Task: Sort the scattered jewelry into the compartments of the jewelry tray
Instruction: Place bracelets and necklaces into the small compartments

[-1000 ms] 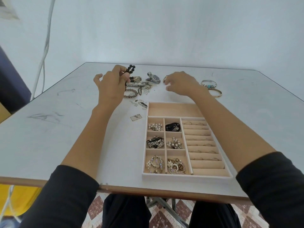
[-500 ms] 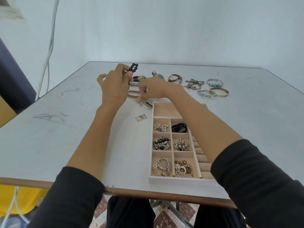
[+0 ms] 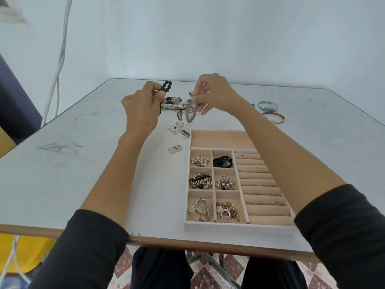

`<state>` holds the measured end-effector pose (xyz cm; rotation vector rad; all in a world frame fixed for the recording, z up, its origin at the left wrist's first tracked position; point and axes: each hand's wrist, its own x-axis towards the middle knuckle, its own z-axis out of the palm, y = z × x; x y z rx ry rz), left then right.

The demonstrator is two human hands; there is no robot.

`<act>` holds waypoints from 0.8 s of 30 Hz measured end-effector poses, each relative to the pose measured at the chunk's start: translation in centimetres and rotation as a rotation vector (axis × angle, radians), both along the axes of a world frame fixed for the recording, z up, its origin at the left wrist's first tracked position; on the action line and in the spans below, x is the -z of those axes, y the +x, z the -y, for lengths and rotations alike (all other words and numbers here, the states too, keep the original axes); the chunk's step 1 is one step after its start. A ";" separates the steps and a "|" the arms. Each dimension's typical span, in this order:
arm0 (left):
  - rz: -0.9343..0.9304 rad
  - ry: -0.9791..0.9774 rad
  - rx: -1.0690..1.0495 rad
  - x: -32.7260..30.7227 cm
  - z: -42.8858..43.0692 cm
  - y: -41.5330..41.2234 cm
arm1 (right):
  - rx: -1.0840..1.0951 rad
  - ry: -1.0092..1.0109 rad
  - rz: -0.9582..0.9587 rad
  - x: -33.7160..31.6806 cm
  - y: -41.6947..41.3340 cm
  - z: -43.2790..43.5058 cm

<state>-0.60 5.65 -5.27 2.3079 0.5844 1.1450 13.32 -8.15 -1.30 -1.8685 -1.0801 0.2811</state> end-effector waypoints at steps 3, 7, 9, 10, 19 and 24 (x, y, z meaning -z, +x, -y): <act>-0.001 -0.074 0.050 -0.1 0.0 0.2 | 0.014 0.066 -0.047 -0.6 0.5 1.7; 0.076 -0.299 0.271 -0.2 0.2 0.2 | 0.031 0.139 -0.053 -1.2 0.5 4.2; 0.089 -0.350 0.362 -0.5 0.7 0.1 | 0.013 0.176 -0.082 -1.4 -0.1 5.5; 0.094 -0.364 0.395 -0.7 1.0 0.1 | 0.002 0.189 -0.099 -1.5 -0.4 6.2; 0.085 -0.500 0.607 -1.6 2.9 -0.8 | -0.037 0.220 -0.181 -1.0 -3.5 10.0; 0.004 -0.517 0.586 -1.8 3.6 -1.3 | -0.068 0.210 -0.127 -1.6 -4.7 11.0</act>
